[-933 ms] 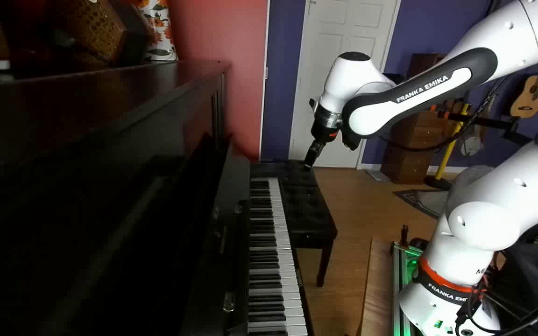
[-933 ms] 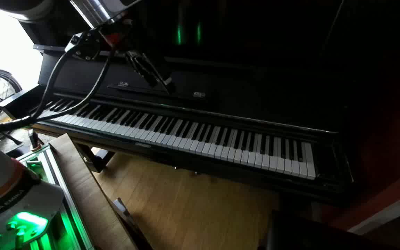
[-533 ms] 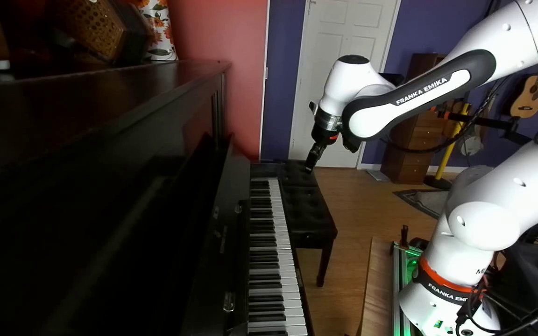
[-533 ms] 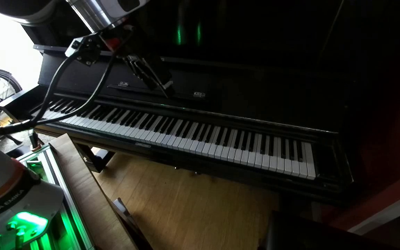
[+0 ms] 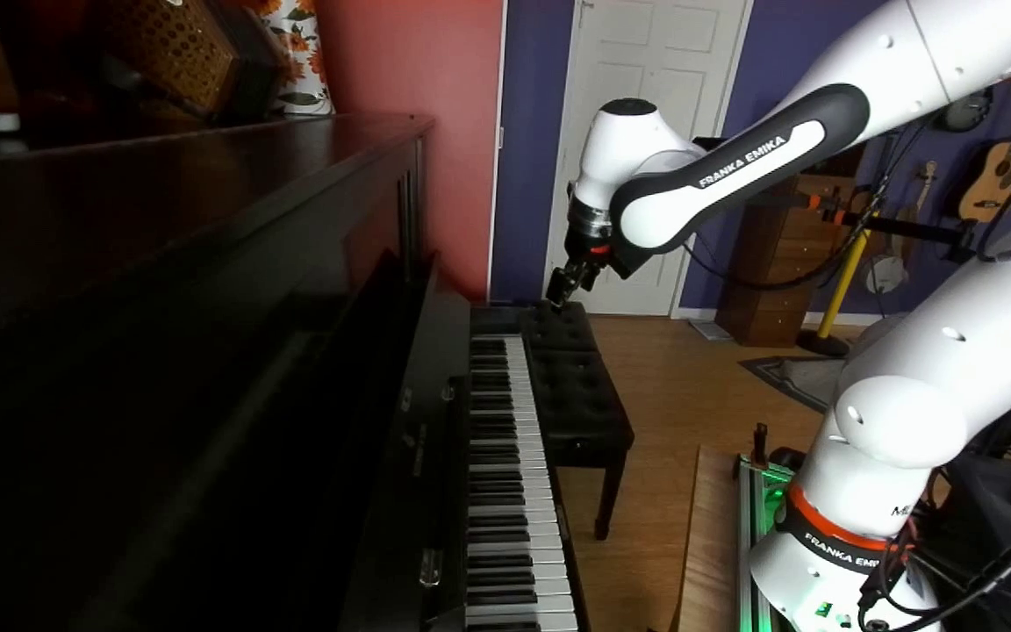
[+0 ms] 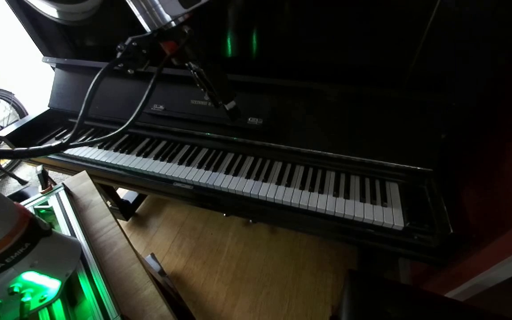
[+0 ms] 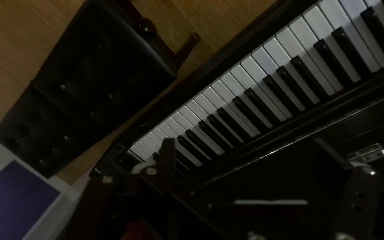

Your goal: Push the rightmost g sharp key on the piano

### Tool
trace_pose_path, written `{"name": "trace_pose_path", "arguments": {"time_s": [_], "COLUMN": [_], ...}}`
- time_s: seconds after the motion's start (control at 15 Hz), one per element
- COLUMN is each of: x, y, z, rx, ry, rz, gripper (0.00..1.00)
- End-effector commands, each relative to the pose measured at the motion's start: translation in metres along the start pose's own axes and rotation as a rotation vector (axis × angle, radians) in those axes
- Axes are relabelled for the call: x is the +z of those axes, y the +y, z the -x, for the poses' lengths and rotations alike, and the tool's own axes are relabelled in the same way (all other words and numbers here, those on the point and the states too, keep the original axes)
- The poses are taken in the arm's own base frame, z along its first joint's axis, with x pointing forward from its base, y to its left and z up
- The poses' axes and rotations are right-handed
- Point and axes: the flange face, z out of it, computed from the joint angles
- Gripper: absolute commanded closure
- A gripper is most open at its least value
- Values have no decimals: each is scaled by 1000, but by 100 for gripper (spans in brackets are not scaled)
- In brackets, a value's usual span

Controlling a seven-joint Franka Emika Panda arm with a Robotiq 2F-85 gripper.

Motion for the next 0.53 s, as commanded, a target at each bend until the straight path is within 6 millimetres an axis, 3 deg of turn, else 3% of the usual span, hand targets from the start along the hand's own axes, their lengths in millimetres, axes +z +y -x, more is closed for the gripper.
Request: {"name": "trace_pose_path", "arguments": {"time_s": [0.0, 0.2, 0.47], "x": [46, 81, 131], "y": [2, 18, 41], "z": [-49, -73, -91], "rx": [151, 292, 447], "ry": [-98, -164, -228], "rz": [61, 100, 90], "gripper": [0, 0, 0]}}
